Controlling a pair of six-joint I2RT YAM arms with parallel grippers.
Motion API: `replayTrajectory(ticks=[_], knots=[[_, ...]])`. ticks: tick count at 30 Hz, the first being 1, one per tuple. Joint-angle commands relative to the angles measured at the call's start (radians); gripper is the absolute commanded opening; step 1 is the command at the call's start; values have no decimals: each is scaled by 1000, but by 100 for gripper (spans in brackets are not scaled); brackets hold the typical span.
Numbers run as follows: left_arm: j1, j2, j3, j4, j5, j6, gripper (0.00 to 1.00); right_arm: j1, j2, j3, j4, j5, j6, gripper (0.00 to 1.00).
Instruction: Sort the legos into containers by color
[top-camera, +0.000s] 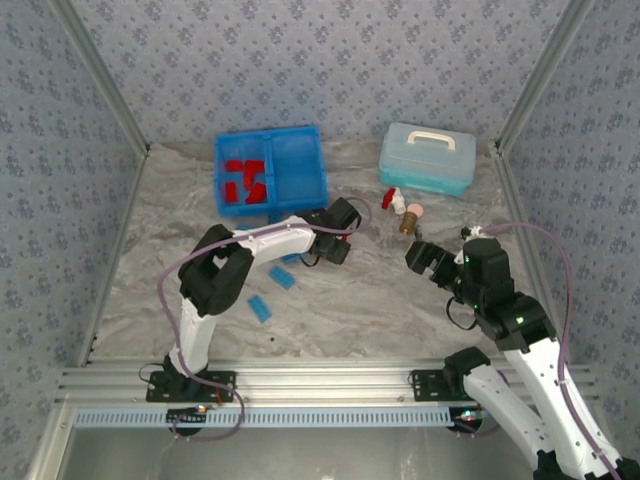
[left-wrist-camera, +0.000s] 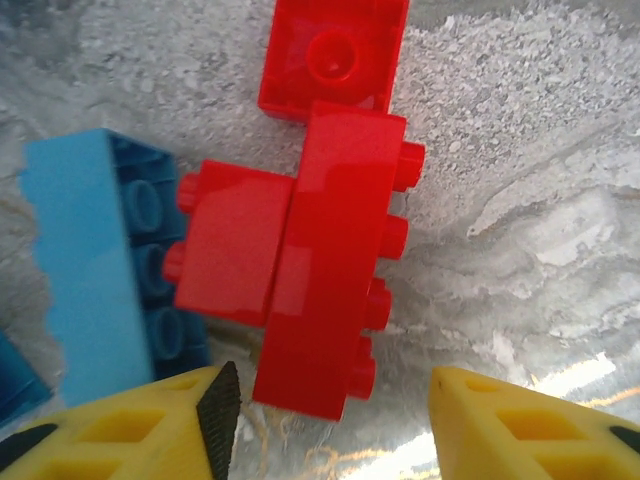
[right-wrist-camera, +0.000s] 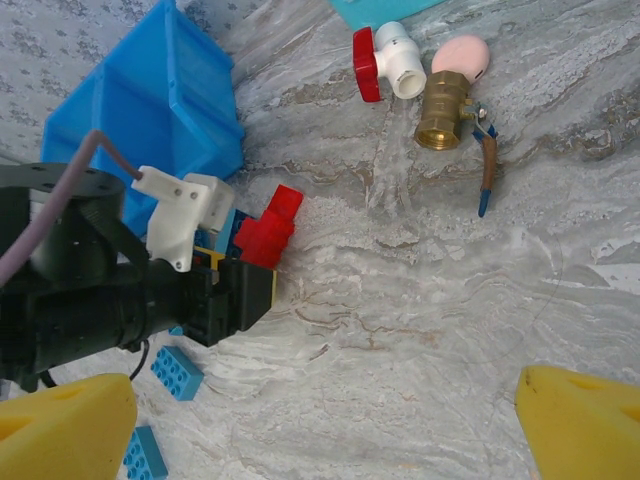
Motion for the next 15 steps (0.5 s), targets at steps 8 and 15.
replayTrajectory(ticks=[8,15], knots=[[9,56,42,45,13,5,38,-7,-3,4,-9,11,6,100],[8,27,36,41,39,8,18,-8,-3,2,-10,9,11,100]])
